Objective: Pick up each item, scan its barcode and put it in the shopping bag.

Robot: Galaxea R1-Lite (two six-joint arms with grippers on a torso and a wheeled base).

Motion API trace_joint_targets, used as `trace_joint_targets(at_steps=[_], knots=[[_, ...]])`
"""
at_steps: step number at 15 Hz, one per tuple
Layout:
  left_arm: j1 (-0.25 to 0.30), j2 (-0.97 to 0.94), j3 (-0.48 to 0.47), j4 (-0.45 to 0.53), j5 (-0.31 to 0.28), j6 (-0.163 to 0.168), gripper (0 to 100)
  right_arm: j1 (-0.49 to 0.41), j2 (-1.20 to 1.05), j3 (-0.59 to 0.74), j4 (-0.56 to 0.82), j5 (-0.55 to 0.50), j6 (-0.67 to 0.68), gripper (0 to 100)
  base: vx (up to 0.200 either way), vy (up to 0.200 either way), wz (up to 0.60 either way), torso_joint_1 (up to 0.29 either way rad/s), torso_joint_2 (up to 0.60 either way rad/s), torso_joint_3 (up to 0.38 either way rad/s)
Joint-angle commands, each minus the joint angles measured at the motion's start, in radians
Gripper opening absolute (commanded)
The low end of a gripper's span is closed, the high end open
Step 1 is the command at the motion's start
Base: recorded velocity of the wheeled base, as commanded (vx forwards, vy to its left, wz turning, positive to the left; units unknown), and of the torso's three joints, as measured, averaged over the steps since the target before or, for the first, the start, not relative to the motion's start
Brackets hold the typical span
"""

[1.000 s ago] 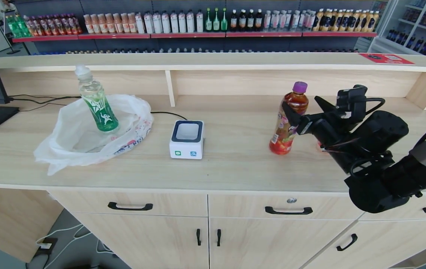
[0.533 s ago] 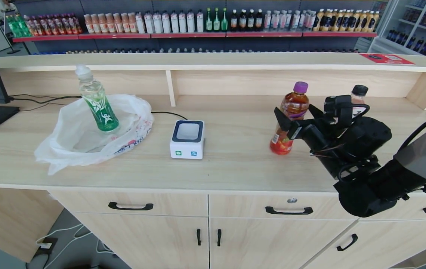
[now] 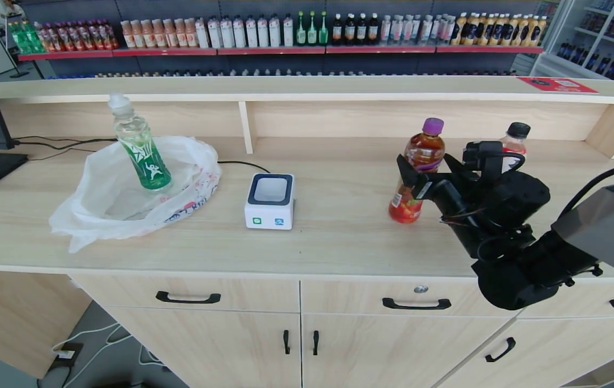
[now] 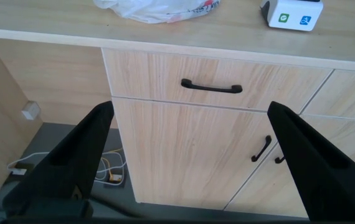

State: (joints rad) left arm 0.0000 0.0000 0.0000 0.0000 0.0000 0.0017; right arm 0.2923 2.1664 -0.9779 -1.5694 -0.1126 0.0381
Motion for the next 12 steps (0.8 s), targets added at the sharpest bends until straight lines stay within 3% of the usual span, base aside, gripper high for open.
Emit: trace_joint_targets(at_steps=[1,12], knots=[[0.000,0.000,0.000,0.000,0.000,0.000,100,-0.001,0.027,-0.024,-0.001,0.001,-0.001,100,0.000,0.000,0.00,0.000,0.00,0.000],[0.000,0.000,0.000,0.000,0.000,0.000,100,-0.005,0.087,-0.044,-0.001,0.001,0.002,100,0.000,0.000,0.00,0.000,0.00,0.000]])
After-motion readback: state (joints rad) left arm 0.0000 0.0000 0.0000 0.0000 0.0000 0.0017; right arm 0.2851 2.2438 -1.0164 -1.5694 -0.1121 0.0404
